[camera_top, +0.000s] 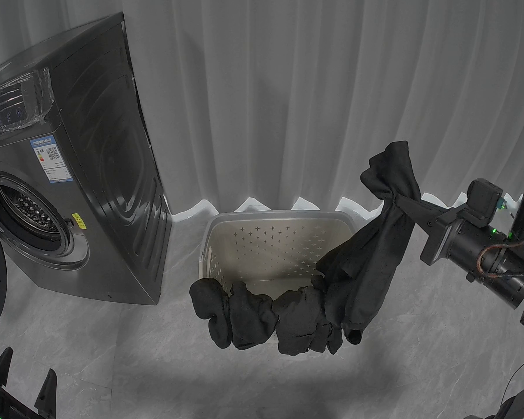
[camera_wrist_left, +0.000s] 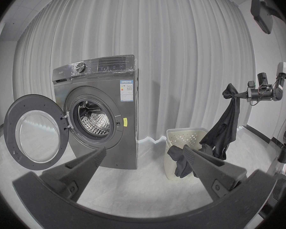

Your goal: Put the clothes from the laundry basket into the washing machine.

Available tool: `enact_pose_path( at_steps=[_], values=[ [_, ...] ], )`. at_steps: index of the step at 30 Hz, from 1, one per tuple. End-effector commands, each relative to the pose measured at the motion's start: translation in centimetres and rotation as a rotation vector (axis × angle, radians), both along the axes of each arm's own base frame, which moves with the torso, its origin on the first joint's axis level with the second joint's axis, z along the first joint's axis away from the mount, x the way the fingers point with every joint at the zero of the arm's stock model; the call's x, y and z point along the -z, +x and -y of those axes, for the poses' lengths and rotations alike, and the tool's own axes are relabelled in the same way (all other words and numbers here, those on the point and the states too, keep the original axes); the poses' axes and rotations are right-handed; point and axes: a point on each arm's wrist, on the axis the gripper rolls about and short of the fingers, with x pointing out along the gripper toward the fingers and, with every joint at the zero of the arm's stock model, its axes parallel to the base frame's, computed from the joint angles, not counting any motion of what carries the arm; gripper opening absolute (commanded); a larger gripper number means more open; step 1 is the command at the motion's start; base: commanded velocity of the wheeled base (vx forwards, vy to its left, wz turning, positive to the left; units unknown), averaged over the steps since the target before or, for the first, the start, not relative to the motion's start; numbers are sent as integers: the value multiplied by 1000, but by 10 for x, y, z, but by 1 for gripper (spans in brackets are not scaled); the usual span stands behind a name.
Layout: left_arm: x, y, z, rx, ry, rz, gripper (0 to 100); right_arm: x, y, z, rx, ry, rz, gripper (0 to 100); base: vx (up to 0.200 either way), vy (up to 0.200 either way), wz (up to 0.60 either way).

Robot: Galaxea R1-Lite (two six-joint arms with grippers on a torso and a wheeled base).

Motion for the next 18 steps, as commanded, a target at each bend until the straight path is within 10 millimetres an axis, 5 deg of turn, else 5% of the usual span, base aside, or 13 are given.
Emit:
enact_pose_path(
  at_steps=[1,8,18],
  values=[
    [5,0,0,-2,0,2,100,-11,-12,6,-10,28,42,0,0,0,0],
    [5,0,0,1,-3,1,100,-10,-13,5,-13,27,40,0,0,0,0],
    [5,0,0,1,-3,2,100,-8,-14,4,-22,23,32,0,0,200,0]
  ],
)
